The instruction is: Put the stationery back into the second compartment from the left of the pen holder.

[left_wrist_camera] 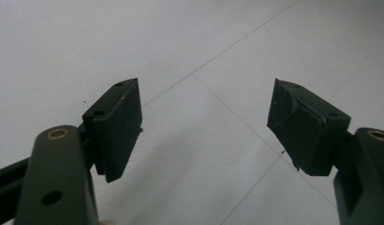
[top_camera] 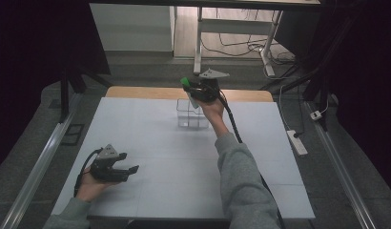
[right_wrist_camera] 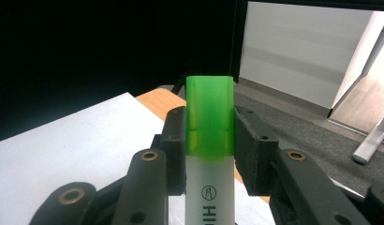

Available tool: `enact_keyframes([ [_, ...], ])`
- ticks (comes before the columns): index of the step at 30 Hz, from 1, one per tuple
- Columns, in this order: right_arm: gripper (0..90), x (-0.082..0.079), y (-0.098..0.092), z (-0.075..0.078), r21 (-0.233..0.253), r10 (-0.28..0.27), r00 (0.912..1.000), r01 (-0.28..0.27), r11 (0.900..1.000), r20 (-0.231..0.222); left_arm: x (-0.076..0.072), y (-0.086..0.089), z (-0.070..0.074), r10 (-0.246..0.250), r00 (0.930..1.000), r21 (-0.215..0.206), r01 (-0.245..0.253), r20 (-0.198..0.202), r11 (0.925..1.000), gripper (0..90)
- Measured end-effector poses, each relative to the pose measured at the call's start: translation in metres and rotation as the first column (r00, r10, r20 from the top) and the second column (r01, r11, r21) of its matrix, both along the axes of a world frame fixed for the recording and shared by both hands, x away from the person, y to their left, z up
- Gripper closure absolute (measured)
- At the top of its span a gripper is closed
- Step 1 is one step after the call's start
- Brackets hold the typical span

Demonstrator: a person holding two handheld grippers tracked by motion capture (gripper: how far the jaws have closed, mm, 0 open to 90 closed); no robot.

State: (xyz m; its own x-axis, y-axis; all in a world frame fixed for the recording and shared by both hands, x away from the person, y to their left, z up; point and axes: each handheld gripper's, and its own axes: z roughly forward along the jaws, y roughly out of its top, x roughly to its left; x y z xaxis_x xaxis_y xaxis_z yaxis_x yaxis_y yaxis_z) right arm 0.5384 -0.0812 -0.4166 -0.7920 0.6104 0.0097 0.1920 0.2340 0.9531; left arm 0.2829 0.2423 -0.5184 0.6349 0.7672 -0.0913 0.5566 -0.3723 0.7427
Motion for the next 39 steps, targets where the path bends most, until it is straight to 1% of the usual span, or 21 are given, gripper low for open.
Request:
enact_keyframes([
  [4, 64.7, 0.001, 0.0, -0.003, -0.022, -0.015, 0.9999, 0.015, 1.0, -0.002, 0.0, 0.001, -0.001, 0.002, 1.0, 0.001, -0.002, -0.002, 1.0, 26.6],
  [7, 57.2, 0.001, 0.0, -0.005, -0.016, -0.021, 0.9998, 0.021, 1.0, -0.008, 0.0, 0.001, -0.001, 0.0, 1.0, -0.002, 0.0, -0.004, 1.0, 26.6],
  [9, 54.3, 0.0, 0.0, -0.004, -0.026, -0.032, 0.9994, 0.032, 0.999, -0.01, 0.0, 0.0, -0.001, 0.001, 1.0, -0.003, -0.001, -0.003, 1.0, 26.6],
  [12, 50.5, -0.002, -0.002, -0.003, -0.047, -0.036, 0.9992, 0.035, 0.998, -0.018, 0.0, 0.0, -0.001, 0.001, 1.0, -0.003, -0.001, -0.003, 1.0, 26.6],
  [20, 47.0, -0.01, -0.006, -0.001, -0.083, -0.012, 0.999, 0.009, 0.996, -0.042, 0.0, -0.001, -0.001, 0.001, 1.0, 0.002, -0.001, -0.002, 1.0, 26.6],
  [22, 46.6, -0.012, -0.007, -0.001, -0.098, -0.018, 0.999, 0.014, 0.995, -0.041, 0.0, -0.001, -0.001, 0.0, 1.0, 0.002, 0.0, -0.004, 1.0, 26.6],
  [27, 45.6, -0.016, -0.011, -0.004, -0.103, -0.004, 0.9978, -0.003, 0.995, -0.067, 0.0, -0.002, -0.001, -0.002, 1.0, 0.005, 0.002, -0.004, 1.0, 26.4],
  [32, 44.4, -0.023, -0.018, -0.006, -0.123, 0.01, 0.9966, -0.02, 0.992, -0.082, 0.0, -0.001, -0.001, 0.001, 1.0, 0.001, -0.001, -0.003, 1.0, 26.4],
  [39, 41.6, -0.04, -0.032, -0.008, -0.147, 0.028, 0.9938, -0.044, 0.988, -0.108, 0.001, 0.0, -0.001, 0.003, 1.0, 0.001, -0.003, 0.0, 1.0, 26.5],
])
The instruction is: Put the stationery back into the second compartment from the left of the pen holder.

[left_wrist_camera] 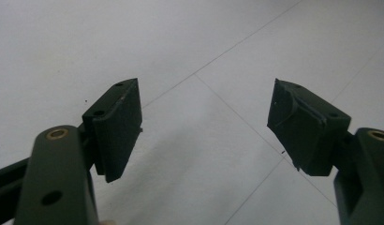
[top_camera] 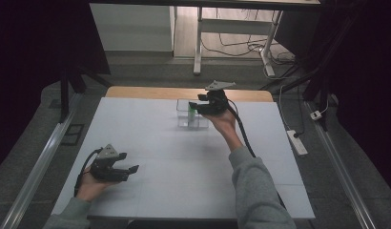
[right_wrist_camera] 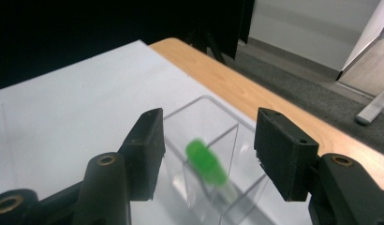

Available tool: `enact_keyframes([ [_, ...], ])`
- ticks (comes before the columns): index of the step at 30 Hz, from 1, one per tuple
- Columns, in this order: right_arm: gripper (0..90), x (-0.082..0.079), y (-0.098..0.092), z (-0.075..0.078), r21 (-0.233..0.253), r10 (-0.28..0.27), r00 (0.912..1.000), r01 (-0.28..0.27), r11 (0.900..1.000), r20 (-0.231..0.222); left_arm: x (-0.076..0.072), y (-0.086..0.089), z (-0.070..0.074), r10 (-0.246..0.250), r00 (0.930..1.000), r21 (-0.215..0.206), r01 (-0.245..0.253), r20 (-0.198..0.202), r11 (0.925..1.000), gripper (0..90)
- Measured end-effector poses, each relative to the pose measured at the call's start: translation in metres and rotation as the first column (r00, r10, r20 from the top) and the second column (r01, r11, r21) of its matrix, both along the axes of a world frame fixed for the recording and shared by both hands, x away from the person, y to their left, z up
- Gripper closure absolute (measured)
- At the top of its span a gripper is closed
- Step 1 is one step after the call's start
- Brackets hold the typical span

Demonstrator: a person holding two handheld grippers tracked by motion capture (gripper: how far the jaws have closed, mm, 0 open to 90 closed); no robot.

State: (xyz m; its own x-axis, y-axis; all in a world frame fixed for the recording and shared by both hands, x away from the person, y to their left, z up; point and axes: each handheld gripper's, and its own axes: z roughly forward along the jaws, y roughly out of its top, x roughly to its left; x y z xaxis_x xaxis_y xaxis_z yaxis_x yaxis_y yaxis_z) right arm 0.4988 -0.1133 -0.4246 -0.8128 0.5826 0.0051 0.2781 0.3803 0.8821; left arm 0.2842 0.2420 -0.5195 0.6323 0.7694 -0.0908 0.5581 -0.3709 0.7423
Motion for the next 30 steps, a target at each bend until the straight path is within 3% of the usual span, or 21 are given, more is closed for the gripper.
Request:
enact_keyframes([
  [14, 40.4, -0.039, -0.035, -0.008, -0.053, 0.021, 0.9996, -0.022, 0.998, -0.02, 0.001, -0.001, 0.0, 0.0, 1.0, 0.005, 0.0, 0.004, 1.0, 26.5],
  [21, 39.6, -0.067, -0.06, -0.013, -0.056, 0.015, 0.9996, -0.017, 0.998, -0.024, 0.001, -0.001, 0.0, 0.001, 1.0, 0.006, -0.001, 0.008, 1.0, 26.5],
  [30, 38.0, -0.104, -0.095, -0.03, -0.055, -0.007, 0.9986, 0.004, 0.998, -0.053, 0.0, -0.003, -0.001, 0.002, 1.0, 0.011, -0.002, 0.008, 0.9999, 26.4],
])
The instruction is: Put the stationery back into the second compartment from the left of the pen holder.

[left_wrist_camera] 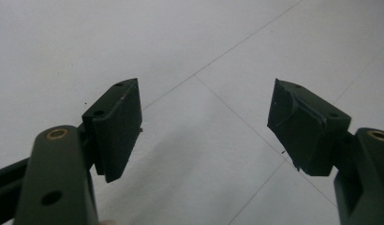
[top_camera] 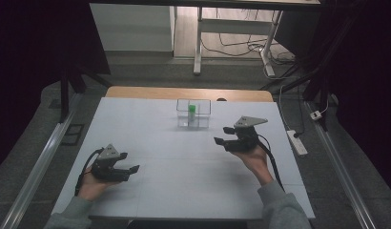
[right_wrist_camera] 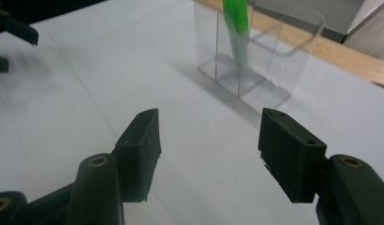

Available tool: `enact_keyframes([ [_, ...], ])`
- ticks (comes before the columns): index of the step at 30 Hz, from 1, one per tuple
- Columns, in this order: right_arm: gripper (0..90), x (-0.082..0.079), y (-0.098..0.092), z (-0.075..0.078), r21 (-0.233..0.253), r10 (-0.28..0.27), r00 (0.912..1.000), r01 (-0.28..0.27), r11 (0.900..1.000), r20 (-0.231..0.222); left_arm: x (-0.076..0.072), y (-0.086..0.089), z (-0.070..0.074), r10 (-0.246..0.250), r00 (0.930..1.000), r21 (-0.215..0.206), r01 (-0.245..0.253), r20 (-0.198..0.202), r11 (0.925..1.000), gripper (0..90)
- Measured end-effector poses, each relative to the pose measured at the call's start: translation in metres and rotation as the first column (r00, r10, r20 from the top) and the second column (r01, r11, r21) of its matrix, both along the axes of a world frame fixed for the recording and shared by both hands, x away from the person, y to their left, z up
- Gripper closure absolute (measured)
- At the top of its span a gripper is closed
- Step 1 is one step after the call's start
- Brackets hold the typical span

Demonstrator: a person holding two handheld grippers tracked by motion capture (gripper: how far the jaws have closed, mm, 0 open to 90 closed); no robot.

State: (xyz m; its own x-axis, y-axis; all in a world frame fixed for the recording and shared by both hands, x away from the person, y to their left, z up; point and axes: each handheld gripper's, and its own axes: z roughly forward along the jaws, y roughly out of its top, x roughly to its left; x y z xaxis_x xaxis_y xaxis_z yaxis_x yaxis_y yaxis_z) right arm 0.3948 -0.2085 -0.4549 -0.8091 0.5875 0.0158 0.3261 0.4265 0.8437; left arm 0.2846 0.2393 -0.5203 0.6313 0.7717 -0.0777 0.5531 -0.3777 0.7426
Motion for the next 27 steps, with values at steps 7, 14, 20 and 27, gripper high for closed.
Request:
enact_keyframes([
  [7, 37.4, -0.023, -0.031, -0.018, -0.027, -0.047, 0.9987, 0.047, 0.999, -0.018, 0.001, 0.0, 0.0, 0.004, 1.0, 0.002, -0.004, 0.0, 1.0, 26.4],
  [14, 36.4, -0.041, -0.058, -0.033, -0.07, -0.078, 0.9962, 0.075, 0.995, -0.038, 0.0, -0.001, 0.0, 0.001, 1.0, 0.009, -0.001, 0.004, 1.0, 26.2],
  [20, 35.9, -0.054, -0.078, -0.043, -0.101, -0.103, 0.9936, 0.098, 0.99, -0.046, 0.0, -0.001, -0.001, 0.002, 1.0, 0.011, -0.002, 0.002, 0.9999, 26.2],
  [27, 35.7, -0.054, -0.093, -0.049, -0.116, -0.136, 0.9892, 0.13, 0.985, -0.053, -0.001, -0.003, -0.002, -0.001, 1.0, 0.015, 0.001, 0.002, 0.9999, 26.2],
])
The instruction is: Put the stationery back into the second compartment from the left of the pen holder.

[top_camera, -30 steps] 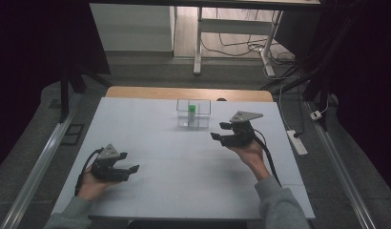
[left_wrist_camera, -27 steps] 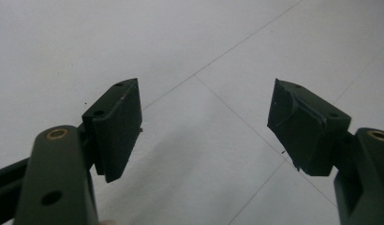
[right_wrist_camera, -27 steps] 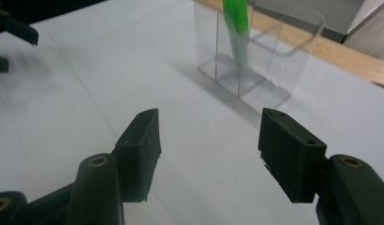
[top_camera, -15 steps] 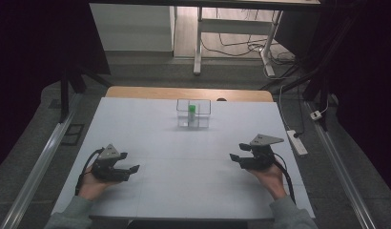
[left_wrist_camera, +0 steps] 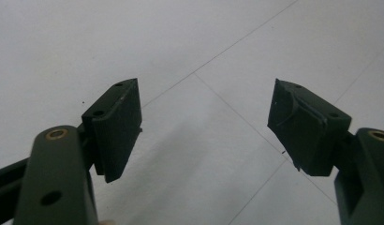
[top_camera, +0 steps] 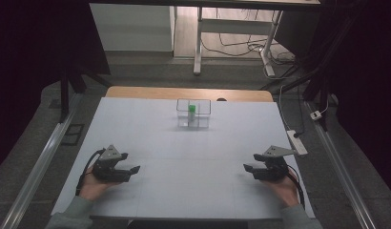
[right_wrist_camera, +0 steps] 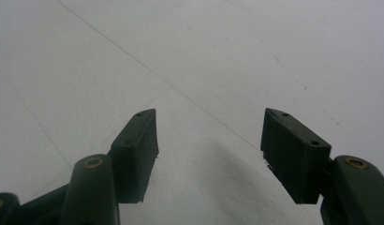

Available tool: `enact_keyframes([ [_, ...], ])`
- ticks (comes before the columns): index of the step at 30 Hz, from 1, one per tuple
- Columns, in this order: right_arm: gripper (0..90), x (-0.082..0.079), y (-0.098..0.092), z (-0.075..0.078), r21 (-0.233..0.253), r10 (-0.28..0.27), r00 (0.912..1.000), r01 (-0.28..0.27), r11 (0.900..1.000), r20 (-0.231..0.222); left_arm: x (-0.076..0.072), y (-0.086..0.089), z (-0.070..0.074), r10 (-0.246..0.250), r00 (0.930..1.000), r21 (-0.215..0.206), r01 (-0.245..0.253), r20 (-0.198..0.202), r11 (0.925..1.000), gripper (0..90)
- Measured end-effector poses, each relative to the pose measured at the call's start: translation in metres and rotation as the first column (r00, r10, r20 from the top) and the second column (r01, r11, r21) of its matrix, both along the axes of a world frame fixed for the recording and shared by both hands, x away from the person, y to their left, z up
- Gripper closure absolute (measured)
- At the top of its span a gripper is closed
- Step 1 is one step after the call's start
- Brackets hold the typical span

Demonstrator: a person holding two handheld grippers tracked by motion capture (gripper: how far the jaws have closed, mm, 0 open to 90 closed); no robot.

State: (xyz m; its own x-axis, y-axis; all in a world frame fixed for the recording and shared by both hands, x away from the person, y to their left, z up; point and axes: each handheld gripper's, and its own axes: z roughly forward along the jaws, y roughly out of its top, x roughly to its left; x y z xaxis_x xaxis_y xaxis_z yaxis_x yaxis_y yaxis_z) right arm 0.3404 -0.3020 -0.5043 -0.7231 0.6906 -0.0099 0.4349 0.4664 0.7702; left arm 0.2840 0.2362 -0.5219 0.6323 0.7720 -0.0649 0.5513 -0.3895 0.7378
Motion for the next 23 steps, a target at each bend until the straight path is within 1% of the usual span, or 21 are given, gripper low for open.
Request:
enact_keyframes([
  [6, 35.6, -0.0001, 0.0008, -0.0007, 0.004, 0.009, 1.0, -0.009, 1.0, 0.0, 0.0004, 0.0, -0.0005, -0.003, 1.0, 0.004, 0.003, -0.001, 1.0, 26.1],
  [11, 35.6, -0.002, 0.0024, -0.0006, -0.015, 0.019, 0.9998, -0.019, 1.0, 0.004, 0.0, 0.0, -0.0003, -0.003, 1.0, 0.006, 0.003, 0.003, 1.0, 26.1],
  [23, 34.9, -0.0026, 0.0023, 0.0, -0.022, 0.019, 0.9998, -0.019, 1.0, 0.008, 0.0006, -0.0004, -0.0006, -0.005, 1.0, 0.01, 0.005, 0.007, 0.9999, 26.1],
])
